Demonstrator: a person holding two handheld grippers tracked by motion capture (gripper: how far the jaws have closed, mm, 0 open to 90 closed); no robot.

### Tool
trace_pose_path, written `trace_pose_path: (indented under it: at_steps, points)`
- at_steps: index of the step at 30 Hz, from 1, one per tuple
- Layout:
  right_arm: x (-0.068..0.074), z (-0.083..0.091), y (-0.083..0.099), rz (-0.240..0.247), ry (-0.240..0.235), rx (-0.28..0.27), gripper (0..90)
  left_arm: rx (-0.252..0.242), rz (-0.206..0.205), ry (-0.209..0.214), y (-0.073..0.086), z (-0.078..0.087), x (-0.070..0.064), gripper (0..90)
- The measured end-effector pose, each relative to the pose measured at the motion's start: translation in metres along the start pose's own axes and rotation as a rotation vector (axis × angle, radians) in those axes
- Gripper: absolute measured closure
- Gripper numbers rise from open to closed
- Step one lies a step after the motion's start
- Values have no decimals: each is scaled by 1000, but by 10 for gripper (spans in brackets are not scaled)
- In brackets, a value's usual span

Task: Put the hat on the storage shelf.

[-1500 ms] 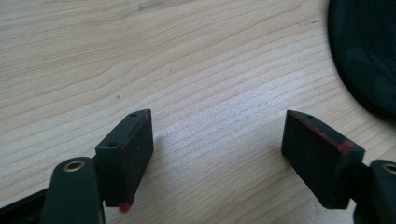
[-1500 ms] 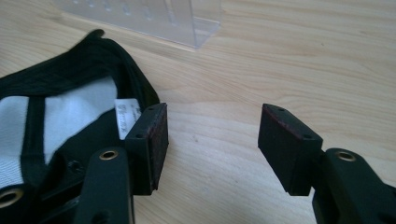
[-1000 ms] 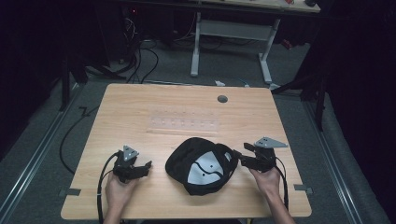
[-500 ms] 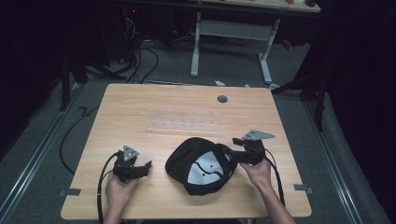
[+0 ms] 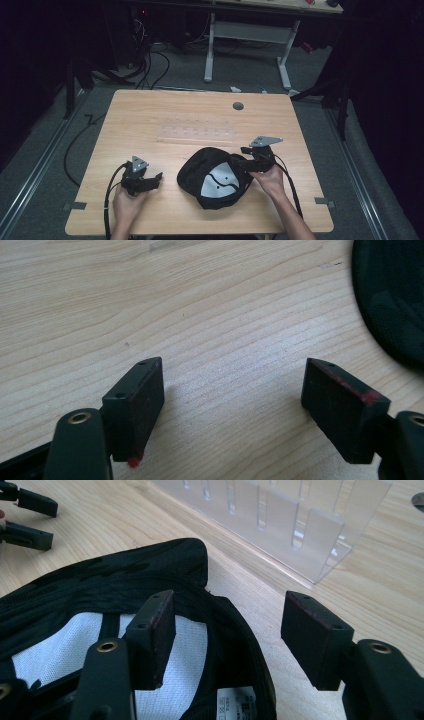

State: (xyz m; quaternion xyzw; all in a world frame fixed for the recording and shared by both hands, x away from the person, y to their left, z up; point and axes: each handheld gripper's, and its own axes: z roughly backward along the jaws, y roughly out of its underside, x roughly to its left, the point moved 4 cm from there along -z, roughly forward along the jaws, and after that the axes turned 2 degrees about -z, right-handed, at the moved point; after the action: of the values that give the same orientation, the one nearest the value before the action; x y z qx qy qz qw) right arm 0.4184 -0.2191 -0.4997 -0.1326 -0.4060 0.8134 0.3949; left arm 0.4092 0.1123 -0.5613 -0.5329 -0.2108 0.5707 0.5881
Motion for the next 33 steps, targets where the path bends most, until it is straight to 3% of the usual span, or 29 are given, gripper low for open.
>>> trace_pose_path:
  at_steps: [19,33]
  points:
    - [0,-27,3,9,-53,58,420,0,0,0,0,0,0,253]
    - [1,-40,10,64,-74,72,589,0,0,0,0,0,0,253]
